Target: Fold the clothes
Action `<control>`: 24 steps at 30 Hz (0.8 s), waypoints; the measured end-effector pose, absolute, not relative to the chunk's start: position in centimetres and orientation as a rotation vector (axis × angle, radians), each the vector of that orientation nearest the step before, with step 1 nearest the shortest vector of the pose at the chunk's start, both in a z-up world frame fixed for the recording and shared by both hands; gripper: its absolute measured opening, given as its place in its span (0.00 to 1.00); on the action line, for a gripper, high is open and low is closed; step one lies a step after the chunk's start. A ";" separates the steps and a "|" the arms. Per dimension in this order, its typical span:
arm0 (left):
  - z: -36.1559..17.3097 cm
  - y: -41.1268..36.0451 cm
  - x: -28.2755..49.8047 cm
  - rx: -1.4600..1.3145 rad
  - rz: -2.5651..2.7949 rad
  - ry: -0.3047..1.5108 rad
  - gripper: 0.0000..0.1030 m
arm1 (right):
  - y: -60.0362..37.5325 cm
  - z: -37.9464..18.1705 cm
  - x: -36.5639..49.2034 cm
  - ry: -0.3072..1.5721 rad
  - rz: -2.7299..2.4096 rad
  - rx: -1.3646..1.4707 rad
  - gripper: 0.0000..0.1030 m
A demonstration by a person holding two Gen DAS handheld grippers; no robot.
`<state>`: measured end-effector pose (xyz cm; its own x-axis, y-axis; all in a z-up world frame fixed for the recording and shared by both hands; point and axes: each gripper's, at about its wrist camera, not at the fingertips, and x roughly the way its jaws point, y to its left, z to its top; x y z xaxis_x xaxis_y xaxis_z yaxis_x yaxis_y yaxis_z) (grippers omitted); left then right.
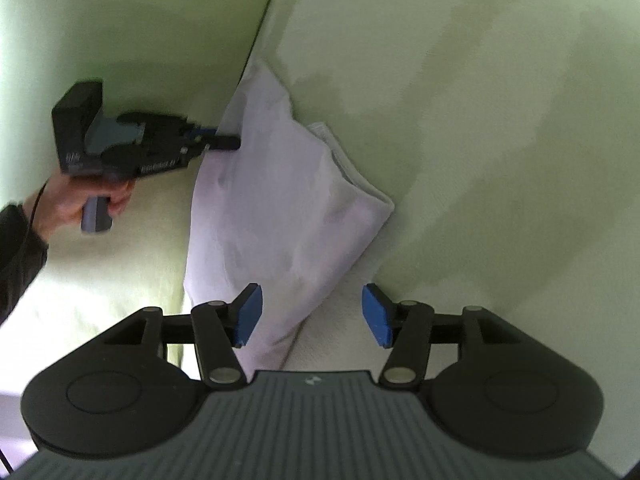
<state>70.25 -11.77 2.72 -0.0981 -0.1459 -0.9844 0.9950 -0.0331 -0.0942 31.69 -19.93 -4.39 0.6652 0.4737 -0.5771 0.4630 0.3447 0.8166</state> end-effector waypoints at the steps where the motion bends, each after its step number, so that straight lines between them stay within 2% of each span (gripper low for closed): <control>1: 2.8 -11.7 70.2 1.074 -1.368 1.152 0.02 | -19.5 -4.4 31.3 0.881 -0.031 1.279 0.50; 5: 3.0 -11.1 70.3 1.075 -1.376 1.143 0.02 | -18.0 -4.6 31.0 0.791 -0.123 1.300 0.50; 8: 3.2 -10.7 70.5 1.077 -1.381 1.132 0.02 | -18.2 -5.4 30.8 0.744 -0.167 1.367 0.42; 11: 3.4 -10.9 70.6 1.075 -1.379 1.121 0.02 | -18.9 -6.2 30.6 0.703 -0.201 1.428 0.28; 13: 3.6 -10.7 70.4 1.066 -1.374 1.118 0.02 | -19.3 -6.6 30.7 0.710 -0.219 1.414 0.04; 18: 4.4 -10.7 69.0 1.003 -1.349 1.113 0.01 | -20.1 -5.8 31.3 0.729 -0.173 1.361 0.03; 24: 8.2 -10.7 68.8 0.878 -1.353 1.103 0.01 | -21.7 -1.0 32.0 0.719 -0.089 1.208 0.02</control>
